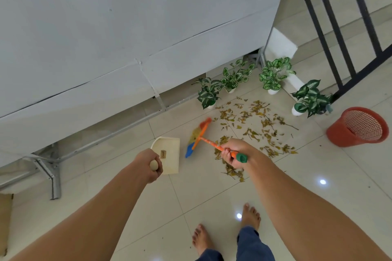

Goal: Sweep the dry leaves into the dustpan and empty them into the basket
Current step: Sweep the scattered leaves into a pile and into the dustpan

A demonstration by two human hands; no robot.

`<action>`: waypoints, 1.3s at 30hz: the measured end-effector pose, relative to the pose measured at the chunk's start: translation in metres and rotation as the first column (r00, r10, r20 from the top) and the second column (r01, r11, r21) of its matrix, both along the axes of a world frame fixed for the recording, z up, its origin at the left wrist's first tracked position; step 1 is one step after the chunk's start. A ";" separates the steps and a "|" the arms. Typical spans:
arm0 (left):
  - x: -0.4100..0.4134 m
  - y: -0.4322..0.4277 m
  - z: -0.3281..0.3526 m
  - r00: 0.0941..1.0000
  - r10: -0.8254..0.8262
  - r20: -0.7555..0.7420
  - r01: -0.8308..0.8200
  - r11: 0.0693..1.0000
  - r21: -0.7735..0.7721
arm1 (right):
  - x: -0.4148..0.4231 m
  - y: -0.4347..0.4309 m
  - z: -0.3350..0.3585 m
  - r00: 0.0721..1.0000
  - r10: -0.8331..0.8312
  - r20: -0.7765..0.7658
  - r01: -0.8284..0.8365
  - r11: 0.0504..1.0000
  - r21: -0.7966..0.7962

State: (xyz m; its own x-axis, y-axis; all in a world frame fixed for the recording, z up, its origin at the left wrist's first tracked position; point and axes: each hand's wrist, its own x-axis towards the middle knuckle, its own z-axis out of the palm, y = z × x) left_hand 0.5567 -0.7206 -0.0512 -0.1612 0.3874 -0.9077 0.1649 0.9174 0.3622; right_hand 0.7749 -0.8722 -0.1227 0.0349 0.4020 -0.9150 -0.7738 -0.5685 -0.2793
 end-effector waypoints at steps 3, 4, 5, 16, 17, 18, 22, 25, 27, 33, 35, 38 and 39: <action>-0.002 0.004 -0.004 1.000 0.003 0.014 -0.003 1.000 -0.001 | 0.000 -0.018 0.010 0.999 -0.048 -0.008 0.048 0.998 -0.029; -0.003 0.006 -0.005 1.000 0.006 0.021 -0.006 1.000 -0.002 | -0.001 -0.024 0.013 0.999 -0.051 -0.005 0.051 0.998 -0.033; -0.004 0.007 -0.007 1.000 0.007 0.026 -0.007 1.000 -0.005 | -0.002 -0.029 0.016 0.998 -0.055 -0.017 0.054 0.998 -0.025; -0.012 0.015 -0.004 0.998 -0.039 0.050 0.040 0.999 -0.018 | -0.024 -0.005 0.008 0.998 -0.059 -0.010 0.059 0.998 -0.002; -0.012 0.016 -0.004 0.998 -0.039 0.049 0.039 0.999 -0.013 | -0.023 -0.008 0.006 0.997 -0.072 0.008 0.072 0.997 -0.011; -0.012 0.017 -0.004 0.998 -0.036 0.051 0.036 0.999 -0.008 | -0.022 -0.013 0.004 0.996 -0.078 0.035 0.079 0.997 -0.018; -0.007 0.018 -0.002 0.997 -0.023 0.077 0.023 1.000 0.000 | -0.011 -0.040 0.008 0.995 -0.055 0.079 0.058 0.997 -0.044; -0.002 0.016 0.000 0.996 -0.047 0.082 0.047 0.999 0.008 | -0.010 -0.051 0.017 0.999 -0.037 0.025 0.037 0.999 -0.008; 0.002 0.016 0.000 0.996 -0.048 0.074 0.047 0.999 0.009 | -0.010 -0.046 0.018 0.998 0.007 0.059 -0.006 1.000 -0.001; 0.010 0.012 0.003 0.999 -0.047 0.018 0.046 0.998 0.032 | -0.001 -0.018 0.004 0.992 0.043 0.119 -0.044 0.999 0.008; 0.014 0.011 0.001 0.999 -0.031 0.024 0.030 0.999 0.030 | 0.010 -0.023 0.001 0.996 0.002 0.090 -0.003 1.000 0.004; 0.021 0.008 0.000 0.999 -0.025 0.029 0.025 0.999 0.023 | 0.025 -0.040 0.004 0.995 -0.058 0.082 0.058 0.998 0.005; 0.024 0.006 0.000 0.999 -0.021 0.027 0.021 1.000 0.021 | 0.030 -0.047 0.007 0.995 -0.067 0.077 0.067 0.998 0.001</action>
